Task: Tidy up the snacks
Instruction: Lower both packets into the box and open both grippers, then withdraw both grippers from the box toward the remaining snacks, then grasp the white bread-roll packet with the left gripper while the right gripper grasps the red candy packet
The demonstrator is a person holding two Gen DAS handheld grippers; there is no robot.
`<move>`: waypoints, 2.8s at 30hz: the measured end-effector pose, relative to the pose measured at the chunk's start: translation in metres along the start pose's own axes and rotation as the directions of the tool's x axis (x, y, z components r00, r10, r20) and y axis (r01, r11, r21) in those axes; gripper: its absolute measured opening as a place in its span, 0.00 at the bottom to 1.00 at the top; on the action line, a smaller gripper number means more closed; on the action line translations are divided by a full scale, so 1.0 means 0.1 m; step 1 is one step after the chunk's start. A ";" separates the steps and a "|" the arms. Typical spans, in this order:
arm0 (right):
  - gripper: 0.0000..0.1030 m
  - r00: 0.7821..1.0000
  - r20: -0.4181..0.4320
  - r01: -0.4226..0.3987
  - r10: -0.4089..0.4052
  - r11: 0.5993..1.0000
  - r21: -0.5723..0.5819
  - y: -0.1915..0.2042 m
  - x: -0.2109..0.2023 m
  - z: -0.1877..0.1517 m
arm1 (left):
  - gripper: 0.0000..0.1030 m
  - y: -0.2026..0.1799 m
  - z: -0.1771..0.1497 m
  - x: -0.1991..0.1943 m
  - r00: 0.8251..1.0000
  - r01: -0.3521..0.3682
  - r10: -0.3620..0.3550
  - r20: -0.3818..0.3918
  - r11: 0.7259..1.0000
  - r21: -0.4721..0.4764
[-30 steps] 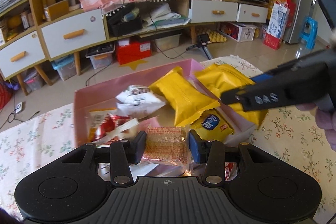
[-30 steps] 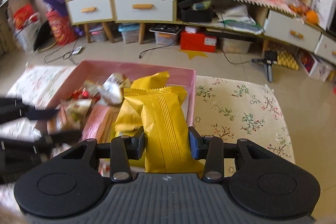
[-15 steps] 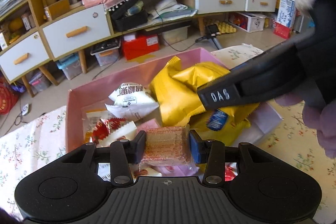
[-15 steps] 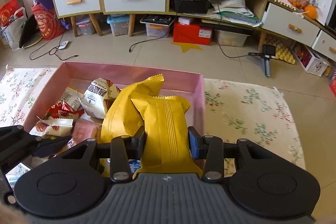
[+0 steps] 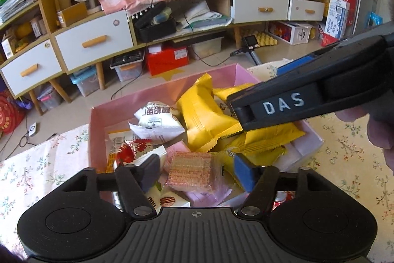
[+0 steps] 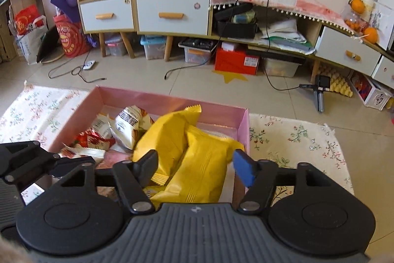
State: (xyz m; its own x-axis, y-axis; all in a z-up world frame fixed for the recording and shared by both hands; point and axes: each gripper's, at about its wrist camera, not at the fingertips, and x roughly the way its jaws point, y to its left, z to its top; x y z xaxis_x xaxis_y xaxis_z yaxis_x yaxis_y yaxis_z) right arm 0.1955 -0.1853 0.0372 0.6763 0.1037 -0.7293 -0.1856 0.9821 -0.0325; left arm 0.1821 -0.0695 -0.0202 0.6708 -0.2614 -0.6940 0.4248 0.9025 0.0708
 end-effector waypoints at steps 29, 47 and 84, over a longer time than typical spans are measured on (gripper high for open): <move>0.97 0.999 -0.005 -0.041 0.041 0.999 -0.028 0.14 -0.84 -0.53 | 0.93 -0.16 -0.48 -1.08 1.000 0.007 -0.007 -0.014 1.000 0.006; 1.00 0.998 0.004 -0.058 0.058 0.995 -0.081 0.20 -0.82 -0.99 | 0.98 0.08 -1.07 -1.09 0.998 -0.054 0.055 -0.032 0.998 0.016; 0.70 0.992 -0.041 -0.101 0.117 0.954 0.283 -0.04 -0.19 -0.80 | 0.57 0.53 -1.04 -0.34 0.995 -0.065 0.068 -0.077 0.997 0.031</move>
State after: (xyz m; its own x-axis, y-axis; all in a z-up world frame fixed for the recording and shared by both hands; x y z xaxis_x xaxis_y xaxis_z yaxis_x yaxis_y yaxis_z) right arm 0.1265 -0.2034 -0.0030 0.6205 0.2112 -0.7553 -0.0430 0.9708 0.2361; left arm 0.1182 0.0226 -0.0675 0.6489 -0.1725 -0.7410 0.3988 0.9065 0.1383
